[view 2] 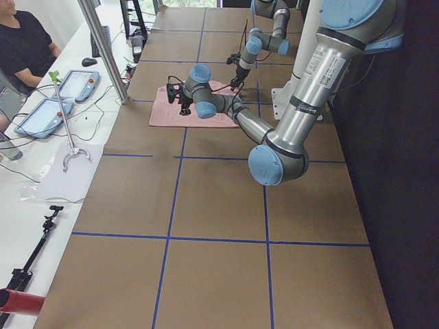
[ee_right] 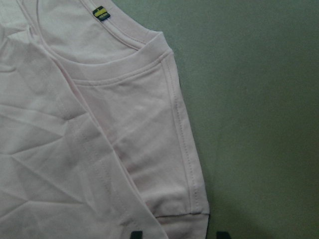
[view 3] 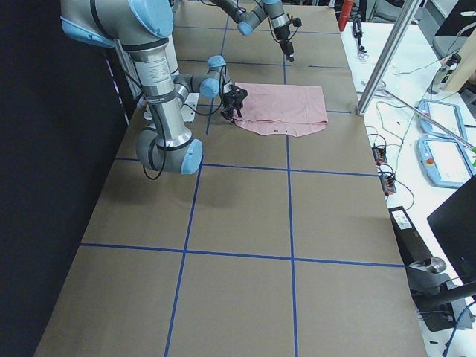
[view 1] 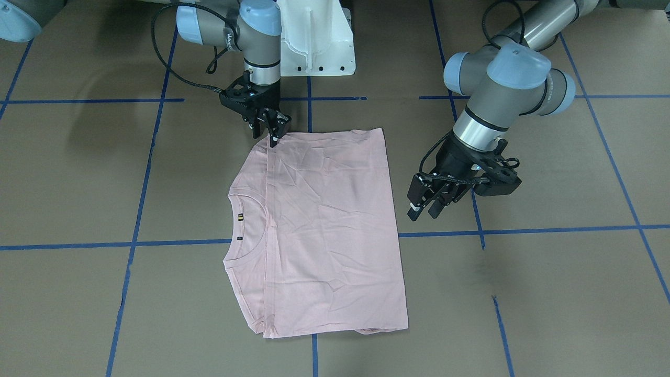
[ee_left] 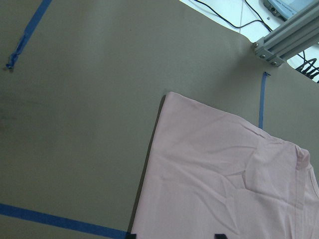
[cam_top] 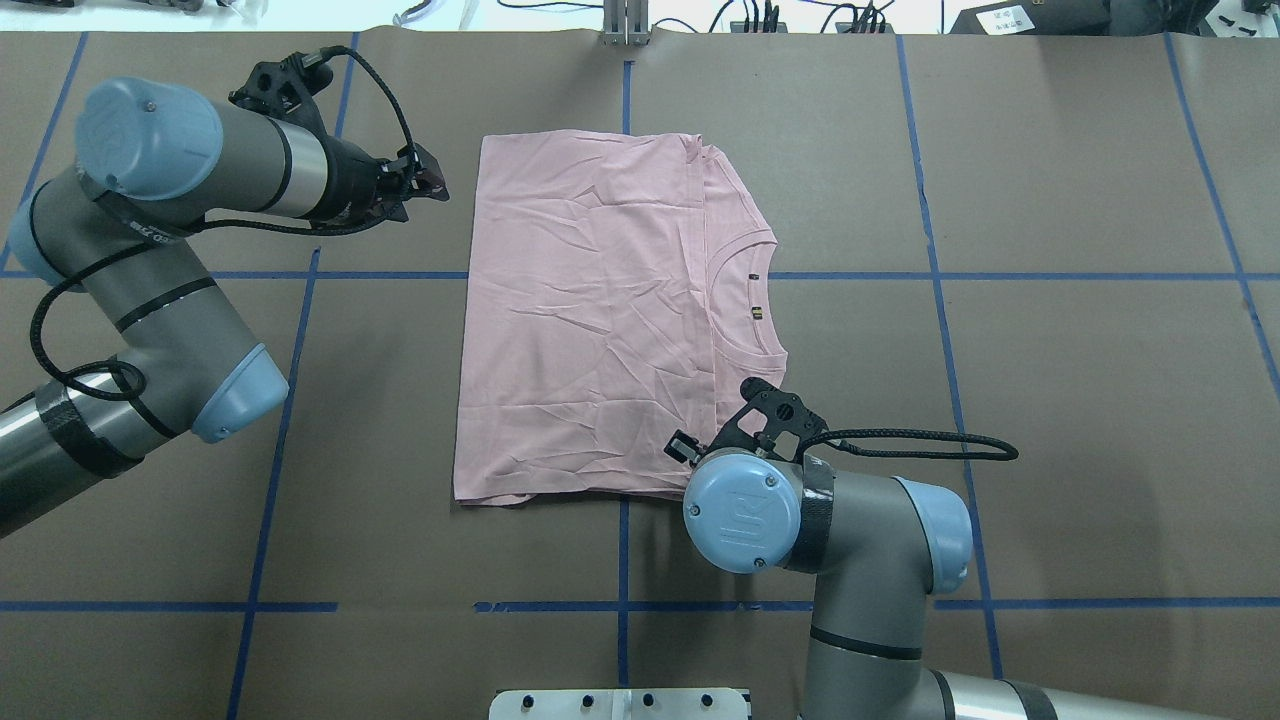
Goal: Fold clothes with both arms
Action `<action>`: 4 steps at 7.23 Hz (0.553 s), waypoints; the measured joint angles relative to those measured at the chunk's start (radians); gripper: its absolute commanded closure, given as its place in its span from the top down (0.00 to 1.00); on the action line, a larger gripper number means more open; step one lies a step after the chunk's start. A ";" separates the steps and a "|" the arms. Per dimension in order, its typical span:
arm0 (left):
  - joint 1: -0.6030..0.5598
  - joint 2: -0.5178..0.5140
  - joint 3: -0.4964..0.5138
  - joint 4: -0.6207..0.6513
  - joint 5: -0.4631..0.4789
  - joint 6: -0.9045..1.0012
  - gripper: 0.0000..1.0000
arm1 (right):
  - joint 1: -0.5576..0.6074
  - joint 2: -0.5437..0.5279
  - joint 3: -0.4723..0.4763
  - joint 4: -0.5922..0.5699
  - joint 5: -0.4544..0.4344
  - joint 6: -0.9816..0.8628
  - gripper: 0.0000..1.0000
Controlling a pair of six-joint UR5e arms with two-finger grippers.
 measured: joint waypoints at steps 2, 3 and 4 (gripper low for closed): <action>0.000 0.000 0.000 0.001 0.000 0.000 0.61 | 0.000 0.002 -0.012 0.001 0.001 -0.007 0.45; 0.000 0.000 -0.002 0.005 0.000 0.000 0.61 | 0.000 0.005 -0.013 0.001 0.001 -0.008 0.19; 0.000 0.000 -0.005 0.010 0.000 0.000 0.61 | 0.000 0.006 -0.014 0.001 0.001 -0.008 0.18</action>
